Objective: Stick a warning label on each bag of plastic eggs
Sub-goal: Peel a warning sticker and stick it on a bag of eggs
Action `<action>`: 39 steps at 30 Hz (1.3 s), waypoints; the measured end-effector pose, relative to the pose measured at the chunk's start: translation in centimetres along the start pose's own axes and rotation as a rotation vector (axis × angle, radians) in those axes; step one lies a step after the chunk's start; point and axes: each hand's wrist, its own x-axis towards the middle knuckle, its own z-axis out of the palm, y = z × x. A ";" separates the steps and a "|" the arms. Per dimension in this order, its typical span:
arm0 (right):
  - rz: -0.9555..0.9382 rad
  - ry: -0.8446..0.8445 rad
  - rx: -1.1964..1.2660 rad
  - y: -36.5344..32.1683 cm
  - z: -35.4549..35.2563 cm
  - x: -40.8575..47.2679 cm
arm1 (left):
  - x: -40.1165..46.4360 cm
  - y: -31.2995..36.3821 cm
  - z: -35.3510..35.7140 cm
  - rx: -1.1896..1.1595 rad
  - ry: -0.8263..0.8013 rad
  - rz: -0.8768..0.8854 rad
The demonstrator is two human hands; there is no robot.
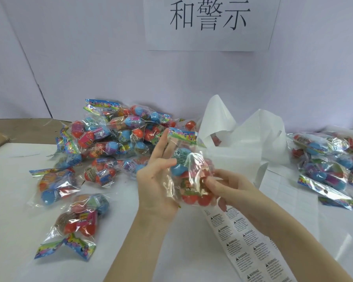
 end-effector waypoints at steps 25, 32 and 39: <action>-0.259 0.416 0.312 -0.5 -0.6 0.0 | -0.3 -2.3 0.0 0.846 -0.240 -0.088; -0.314 0.399 0.285 -0.8 -0.1 -0.1 | -0.2 -1.7 0.2 0.814 -0.262 -0.064; -0.284 0.538 0.336 -0.8 -0.6 0.1 | -0.2 -1.4 0.0 0.923 -0.262 -0.106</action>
